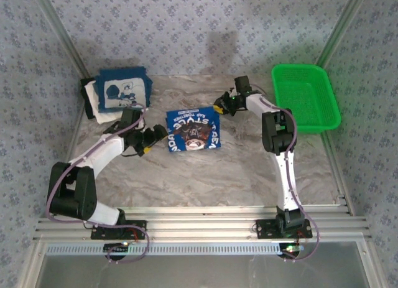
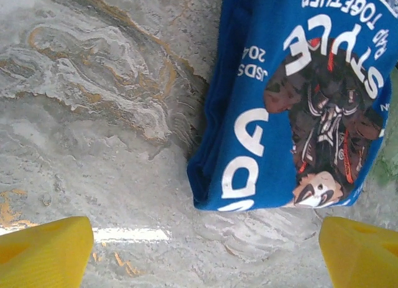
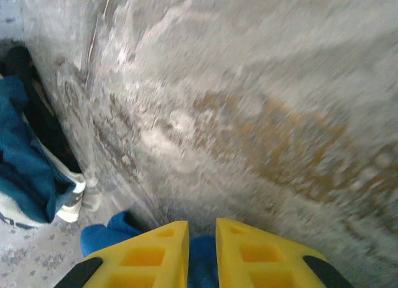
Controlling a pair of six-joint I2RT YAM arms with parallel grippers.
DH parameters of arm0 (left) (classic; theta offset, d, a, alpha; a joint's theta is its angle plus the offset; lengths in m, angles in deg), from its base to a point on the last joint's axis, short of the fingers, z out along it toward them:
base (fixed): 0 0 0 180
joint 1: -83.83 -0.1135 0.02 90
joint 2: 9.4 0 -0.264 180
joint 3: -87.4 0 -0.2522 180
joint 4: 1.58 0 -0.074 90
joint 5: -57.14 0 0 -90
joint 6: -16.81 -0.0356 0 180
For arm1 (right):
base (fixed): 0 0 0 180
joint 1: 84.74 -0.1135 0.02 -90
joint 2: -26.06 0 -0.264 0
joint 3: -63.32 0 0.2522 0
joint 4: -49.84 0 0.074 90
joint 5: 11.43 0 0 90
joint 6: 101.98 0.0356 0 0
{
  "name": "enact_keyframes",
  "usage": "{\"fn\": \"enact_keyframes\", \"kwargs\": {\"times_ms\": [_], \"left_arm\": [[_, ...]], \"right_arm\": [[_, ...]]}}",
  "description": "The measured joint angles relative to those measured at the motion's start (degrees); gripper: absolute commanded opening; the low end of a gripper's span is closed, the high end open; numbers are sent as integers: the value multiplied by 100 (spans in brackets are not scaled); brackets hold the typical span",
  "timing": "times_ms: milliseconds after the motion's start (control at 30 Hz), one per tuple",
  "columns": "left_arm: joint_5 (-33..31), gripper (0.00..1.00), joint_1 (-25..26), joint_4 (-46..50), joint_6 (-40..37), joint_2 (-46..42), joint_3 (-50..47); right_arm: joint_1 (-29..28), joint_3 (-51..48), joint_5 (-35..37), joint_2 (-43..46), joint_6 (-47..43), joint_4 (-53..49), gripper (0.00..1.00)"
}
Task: Fold and stack the t-shirts
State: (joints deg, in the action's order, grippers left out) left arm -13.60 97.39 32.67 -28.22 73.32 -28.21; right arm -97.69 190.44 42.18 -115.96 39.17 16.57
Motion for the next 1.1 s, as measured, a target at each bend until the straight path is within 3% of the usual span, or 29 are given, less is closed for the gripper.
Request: {"fn": "enact_keyframes", "kwargs": {"times_ms": [200,300,467,567,733,1100], "left_arm": [[-4,96,4,-1086,487,236,-203],[15,95,33,-1718,717,544,-223],[28,95,184,-1851,852,1521,208],[-48,95,232,-1661,896,1801,470],[-243,93,352,-1419,951,2103,896],[-977,89,748,616,769,3005,2575]], "right_arm": [[-7,164,96,365,-549,-605,40],[-59,90,334,1056,-984,-1187,51],[-229,-221,820,2455,-1781,-2050,53],[-341,-660,872,2881,-2048,-2203,53],[-485,-1429,866,2771,-2166,-2269,52],[-389,-1934,796,2767,-2168,-2249,52]]}}
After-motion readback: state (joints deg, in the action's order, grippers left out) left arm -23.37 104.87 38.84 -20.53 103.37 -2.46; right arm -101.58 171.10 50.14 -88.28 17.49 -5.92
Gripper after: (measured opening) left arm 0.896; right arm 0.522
